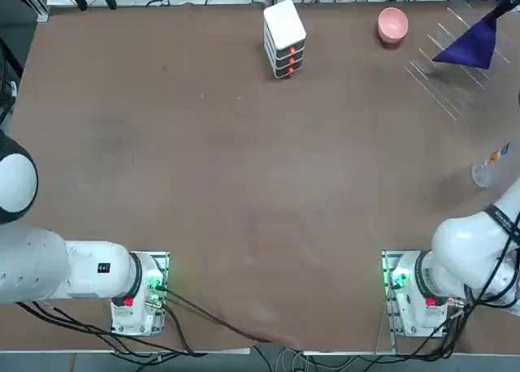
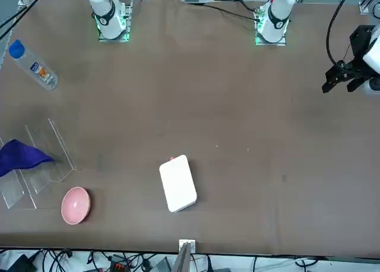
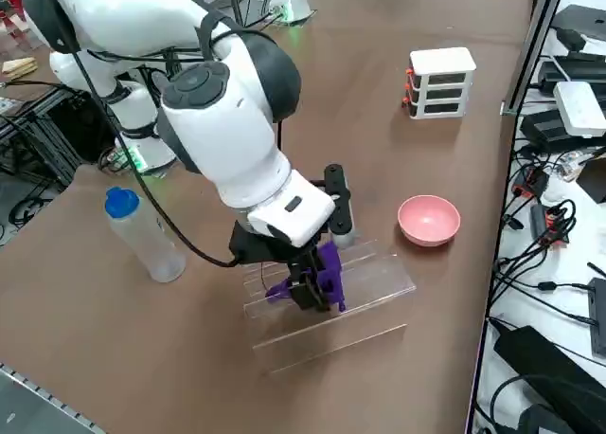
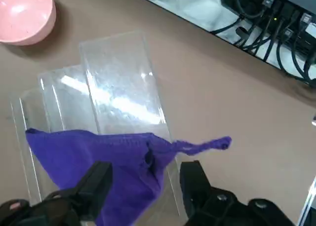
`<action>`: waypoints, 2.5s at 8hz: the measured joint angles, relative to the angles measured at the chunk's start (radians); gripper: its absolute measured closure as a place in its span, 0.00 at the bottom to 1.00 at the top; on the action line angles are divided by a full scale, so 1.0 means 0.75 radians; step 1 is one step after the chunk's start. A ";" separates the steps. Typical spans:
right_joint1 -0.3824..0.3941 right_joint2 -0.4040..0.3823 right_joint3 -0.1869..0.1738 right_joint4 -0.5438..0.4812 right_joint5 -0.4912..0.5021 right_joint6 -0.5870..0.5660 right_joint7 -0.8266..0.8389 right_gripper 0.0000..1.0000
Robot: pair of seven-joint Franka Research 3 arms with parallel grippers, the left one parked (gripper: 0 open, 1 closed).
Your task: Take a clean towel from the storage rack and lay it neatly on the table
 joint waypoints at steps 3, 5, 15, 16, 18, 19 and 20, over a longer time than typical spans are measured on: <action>0.000 0.026 0.001 0.000 0.005 0.049 -0.028 0.22; 0.000 0.037 0.004 0.000 0.005 0.089 -0.030 0.30; 0.053 -0.089 0.014 0.073 0.044 -0.364 0.180 0.95; 0.076 -0.150 0.016 0.066 0.044 -0.520 0.322 0.95; 0.148 -0.271 0.025 -0.065 0.049 -0.676 0.668 0.95; 0.198 -0.333 0.030 -0.180 0.053 -0.677 0.799 0.95; 0.260 -0.400 0.032 -0.308 0.056 -0.656 0.920 0.95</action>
